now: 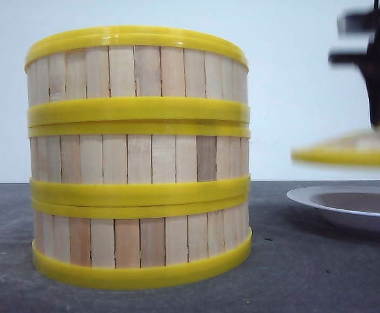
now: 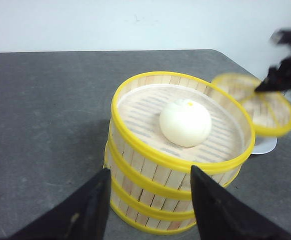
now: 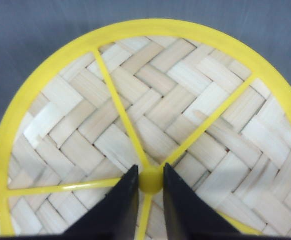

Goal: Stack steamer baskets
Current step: 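Lift the lid off the white plate and carry it over the stack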

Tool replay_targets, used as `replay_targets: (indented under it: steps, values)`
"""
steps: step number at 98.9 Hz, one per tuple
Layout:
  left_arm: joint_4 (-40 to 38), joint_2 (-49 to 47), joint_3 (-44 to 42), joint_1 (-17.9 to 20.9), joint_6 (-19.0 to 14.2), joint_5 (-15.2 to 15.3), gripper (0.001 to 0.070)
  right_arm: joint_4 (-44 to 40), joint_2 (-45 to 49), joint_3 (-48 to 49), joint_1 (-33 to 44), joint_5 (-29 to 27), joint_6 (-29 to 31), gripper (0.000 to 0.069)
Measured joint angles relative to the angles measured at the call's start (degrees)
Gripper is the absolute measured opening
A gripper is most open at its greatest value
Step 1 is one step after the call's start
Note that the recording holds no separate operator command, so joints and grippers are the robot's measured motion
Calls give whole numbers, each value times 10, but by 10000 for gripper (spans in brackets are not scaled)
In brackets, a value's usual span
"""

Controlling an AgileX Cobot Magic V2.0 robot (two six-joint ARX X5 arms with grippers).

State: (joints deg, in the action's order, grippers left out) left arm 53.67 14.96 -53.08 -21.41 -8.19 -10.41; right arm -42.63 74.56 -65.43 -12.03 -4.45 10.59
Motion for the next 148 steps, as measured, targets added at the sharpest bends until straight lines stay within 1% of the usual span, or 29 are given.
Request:
replay_targets:
  steps: [11,29,45,61,89,105,131,148]
  values:
    - [0,0,0,0,0,0,299,-37,-25,-56,0,21,-6,54]
    - [0,0,0,0,0,0,299,-111,-27,-167,-16,72,-16,54]
    - [0,0,0,0,0,0,299,-121,-27,-259,-75,92,-18,52]
    - [0,0,0,0,0,0,299,-136,-20,-313,-153,108,-18,52]
    - [1,0,0,0,0,0,299,-138,42,-337,-283,101,-18,51]
    - [1,0,0,0,0,0,299,-138,93,-359,-335,72,-23,51]
    - [9,0,0,0,0,0,299,-138,164,-379,-386,31,-42,51]
    - [17,0,0,0,0,0,299,-138,189,-379,-397,28,-48,51]
